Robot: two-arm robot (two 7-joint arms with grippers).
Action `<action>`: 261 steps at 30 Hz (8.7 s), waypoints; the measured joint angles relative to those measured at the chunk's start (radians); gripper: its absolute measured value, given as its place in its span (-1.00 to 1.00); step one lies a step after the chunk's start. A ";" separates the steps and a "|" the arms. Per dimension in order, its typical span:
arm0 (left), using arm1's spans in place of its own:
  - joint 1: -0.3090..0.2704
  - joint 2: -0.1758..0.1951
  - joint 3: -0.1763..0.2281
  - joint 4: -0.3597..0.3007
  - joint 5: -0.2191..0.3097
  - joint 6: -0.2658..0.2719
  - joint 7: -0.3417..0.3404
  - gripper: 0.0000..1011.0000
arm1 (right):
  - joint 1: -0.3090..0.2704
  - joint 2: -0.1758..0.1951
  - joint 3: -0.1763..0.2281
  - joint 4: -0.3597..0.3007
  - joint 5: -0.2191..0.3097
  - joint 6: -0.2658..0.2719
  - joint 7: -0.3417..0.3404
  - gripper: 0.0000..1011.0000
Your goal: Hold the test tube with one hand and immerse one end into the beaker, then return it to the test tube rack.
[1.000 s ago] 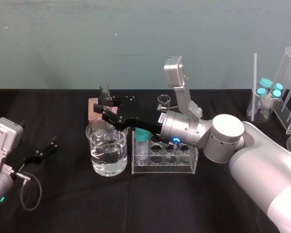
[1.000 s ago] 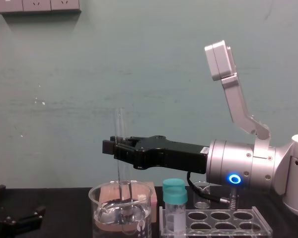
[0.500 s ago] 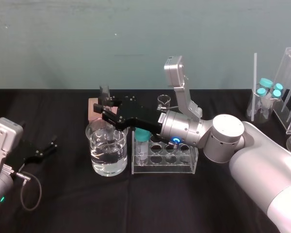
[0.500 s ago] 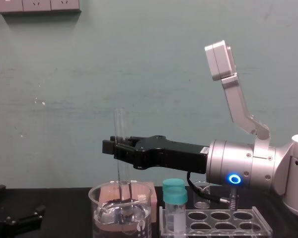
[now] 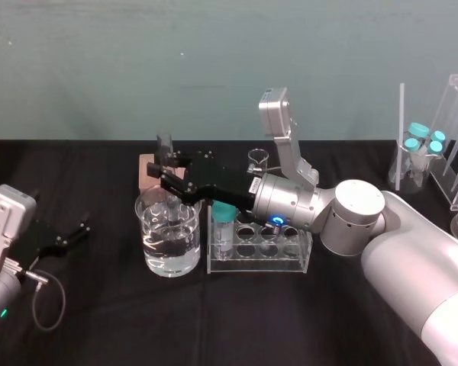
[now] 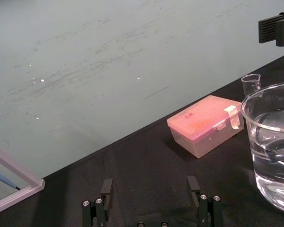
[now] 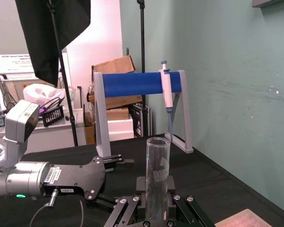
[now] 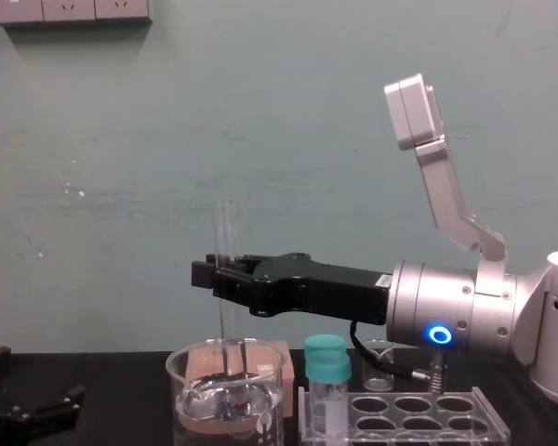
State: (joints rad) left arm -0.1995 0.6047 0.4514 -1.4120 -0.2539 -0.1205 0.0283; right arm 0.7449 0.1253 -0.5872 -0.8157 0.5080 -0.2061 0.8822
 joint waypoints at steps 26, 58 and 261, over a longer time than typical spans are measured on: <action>0.000 0.000 0.000 0.000 0.000 0.000 0.000 0.98 | 0.001 -0.001 -0.003 -0.002 -0.001 0.001 -0.003 -0.53; 0.000 0.000 0.000 0.000 0.000 0.000 0.000 0.98 | -0.072 0.134 0.086 -0.360 0.025 -0.035 -0.143 -0.53; 0.000 0.000 0.000 0.000 0.000 0.000 0.000 0.98 | -0.540 0.178 0.453 -0.451 -0.211 0.127 -0.694 0.98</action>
State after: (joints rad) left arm -0.1995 0.6047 0.4514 -1.4120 -0.2539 -0.1205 0.0283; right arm 0.2050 0.3030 -0.1340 -1.2667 0.2967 -0.0793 0.1883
